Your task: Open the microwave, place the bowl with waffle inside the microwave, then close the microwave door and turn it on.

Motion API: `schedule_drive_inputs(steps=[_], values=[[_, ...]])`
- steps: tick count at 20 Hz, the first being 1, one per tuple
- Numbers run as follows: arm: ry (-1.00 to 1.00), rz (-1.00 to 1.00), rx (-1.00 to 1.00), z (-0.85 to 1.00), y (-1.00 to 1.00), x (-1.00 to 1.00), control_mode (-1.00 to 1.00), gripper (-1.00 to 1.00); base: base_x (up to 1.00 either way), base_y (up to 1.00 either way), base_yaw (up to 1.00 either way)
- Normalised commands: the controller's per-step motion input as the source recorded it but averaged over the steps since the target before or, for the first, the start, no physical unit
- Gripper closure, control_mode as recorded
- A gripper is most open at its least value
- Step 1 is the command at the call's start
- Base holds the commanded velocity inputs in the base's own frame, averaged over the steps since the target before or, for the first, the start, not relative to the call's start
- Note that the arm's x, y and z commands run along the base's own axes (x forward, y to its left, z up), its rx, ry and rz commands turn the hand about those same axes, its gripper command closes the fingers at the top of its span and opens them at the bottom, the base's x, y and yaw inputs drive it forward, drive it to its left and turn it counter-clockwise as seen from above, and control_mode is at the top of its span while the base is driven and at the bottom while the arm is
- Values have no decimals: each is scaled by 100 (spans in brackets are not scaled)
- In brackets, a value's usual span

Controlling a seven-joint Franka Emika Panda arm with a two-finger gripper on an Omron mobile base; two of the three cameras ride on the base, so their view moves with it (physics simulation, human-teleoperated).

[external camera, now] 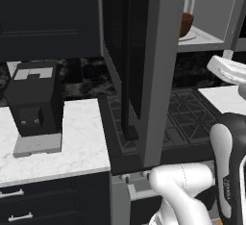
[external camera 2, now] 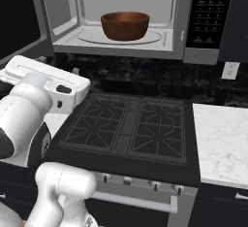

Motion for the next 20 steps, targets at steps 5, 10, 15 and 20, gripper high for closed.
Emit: schedule_drive_inputs(steps=[5, 10, 15, 20], values=[[-15, 0, -5, 56, 12, -100, -100, -100, 0, 0, 0], [0, 1, -11, 52, 32, -100, -100, -100, 0, 0, 0], [0, 1, -19, 31, 31, -100, -100, -100, 0, 0, 0], [0, 0, -17, 7, 43, -100, -100, -100, 0, 0, 0]])
